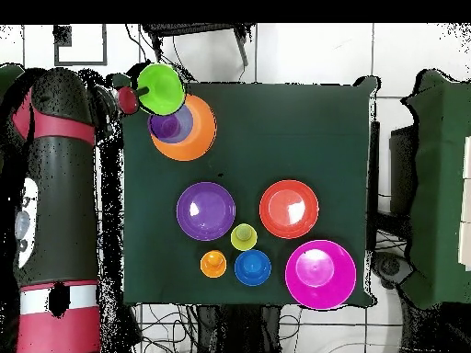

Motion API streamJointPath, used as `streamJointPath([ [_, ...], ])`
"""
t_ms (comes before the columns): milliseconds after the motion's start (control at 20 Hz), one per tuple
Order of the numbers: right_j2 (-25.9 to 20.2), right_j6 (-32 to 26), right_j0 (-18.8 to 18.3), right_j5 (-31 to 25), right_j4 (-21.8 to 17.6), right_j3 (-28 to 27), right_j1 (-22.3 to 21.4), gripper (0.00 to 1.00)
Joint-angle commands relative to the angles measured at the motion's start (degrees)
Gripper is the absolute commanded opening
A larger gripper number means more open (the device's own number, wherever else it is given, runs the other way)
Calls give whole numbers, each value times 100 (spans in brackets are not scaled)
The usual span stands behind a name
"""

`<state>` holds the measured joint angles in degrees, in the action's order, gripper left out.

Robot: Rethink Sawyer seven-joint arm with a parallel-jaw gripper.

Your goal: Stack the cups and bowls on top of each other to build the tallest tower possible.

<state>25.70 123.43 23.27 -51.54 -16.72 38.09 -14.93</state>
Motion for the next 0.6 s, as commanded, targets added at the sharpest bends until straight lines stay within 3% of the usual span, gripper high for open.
streamJointPath([
  [50,-443,-1216,-107,368,-519,805,61,0],
  [600,-411,-1250,-88,494,-557,1062,37,0],
])
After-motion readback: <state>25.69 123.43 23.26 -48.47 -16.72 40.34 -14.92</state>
